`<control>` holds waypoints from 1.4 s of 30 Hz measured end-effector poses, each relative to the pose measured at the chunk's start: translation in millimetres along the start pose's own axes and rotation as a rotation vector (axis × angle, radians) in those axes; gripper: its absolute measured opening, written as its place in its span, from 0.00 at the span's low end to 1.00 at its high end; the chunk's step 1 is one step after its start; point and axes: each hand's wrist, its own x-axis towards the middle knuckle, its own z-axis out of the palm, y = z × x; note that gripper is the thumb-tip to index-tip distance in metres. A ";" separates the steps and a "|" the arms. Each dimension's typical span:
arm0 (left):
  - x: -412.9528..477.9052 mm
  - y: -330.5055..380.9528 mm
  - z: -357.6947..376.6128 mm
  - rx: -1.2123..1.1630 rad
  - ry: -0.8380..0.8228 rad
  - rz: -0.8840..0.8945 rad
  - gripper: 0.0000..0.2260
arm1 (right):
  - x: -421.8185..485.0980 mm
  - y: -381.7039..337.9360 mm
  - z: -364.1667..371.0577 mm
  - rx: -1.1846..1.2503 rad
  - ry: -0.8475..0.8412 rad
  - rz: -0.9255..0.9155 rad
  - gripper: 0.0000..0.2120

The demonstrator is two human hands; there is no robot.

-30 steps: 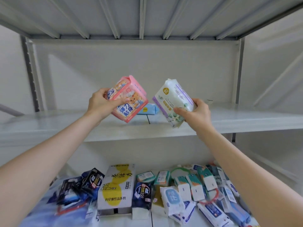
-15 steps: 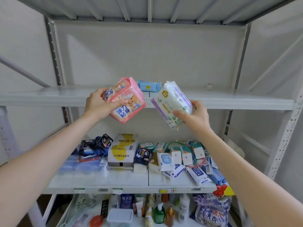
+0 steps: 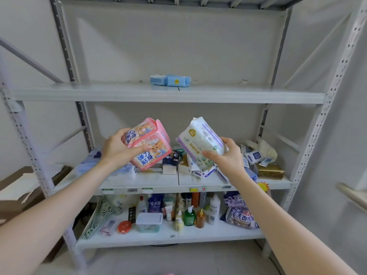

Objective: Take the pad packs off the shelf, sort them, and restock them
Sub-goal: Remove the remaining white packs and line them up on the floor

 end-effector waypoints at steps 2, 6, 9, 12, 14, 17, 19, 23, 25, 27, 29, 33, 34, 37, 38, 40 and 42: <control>-26.3 -13.8 -5.4 0.022 -0.027 -0.010 0.32 | -27.6 6.4 3.3 -0.038 0.015 0.014 0.27; -77.7 -53.5 -12.7 0.057 -0.133 -0.063 0.38 | -84.4 27.5 15.3 -0.055 -0.012 0.077 0.27; -113.3 -82.5 -16.1 0.095 -0.167 -0.109 0.37 | -126.4 48.5 27.0 -0.044 -0.045 0.139 0.28; -144.8 -113.1 -13.3 0.078 -0.205 -0.178 0.33 | -160.1 73.9 37.8 -0.090 -0.078 0.195 0.27; -164.6 -135.7 -9.2 0.078 -0.231 -0.227 0.33 | -177.7 94.2 45.2 -0.136 -0.099 0.229 0.28; -194.6 -168.6 -4.4 0.140 -0.262 -0.253 0.33 | -202.4 126.4 56.6 -0.159 -0.137 0.305 0.29; -212.8 -193.4 -1.4 0.163 -0.298 -0.295 0.33 | -217.7 147.1 63.3 -0.170 -0.171 0.351 0.30; -244.1 -235.5 3.7 0.225 -0.338 -0.360 0.36 | -241.2 181.9 75.5 -0.232 -0.206 0.426 0.32; -255.4 -252.3 4.9 0.232 -0.354 -0.398 0.33 | -249.3 196.3 82.1 -0.263 -0.219 0.447 0.31; -263.8 -267.1 5.7 0.240 -0.379 -0.426 0.33 | -256.3 208.1 88.8 -0.280 -0.224 0.474 0.31; -270.3 -281.2 7.3 0.253 -0.398 -0.436 0.36 | -262.0 219.1 95.5 -0.295 -0.236 0.498 0.30; -279.5 -308.8 15.8 0.266 -0.457 -0.441 0.36 | -271.7 241.2 108.9 -0.314 -0.250 0.534 0.28; -281.9 -315.6 18.7 0.268 -0.469 -0.445 0.37 | -274.1 246.6 112.2 -0.315 -0.248 0.542 0.27; -288.5 -338.3 30.2 0.284 -0.499 -0.461 0.38 | -281.1 266.5 121.2 -0.334 -0.244 0.570 0.28; -290.2 -345.8 34.9 0.289 -0.511 -0.463 0.38 | -283.5 274.1 123.9 -0.337 -0.238 0.584 0.29; -293.6 -361.2 45.6 0.299 -0.533 -0.456 0.38 | -288.2 291.7 127.9 -0.341 -0.233 0.613 0.30; -298.6 -377.2 57.4 0.305 -0.553 -0.453 0.37 | -293.2 312.0 130.1 -0.357 -0.239 0.638 0.30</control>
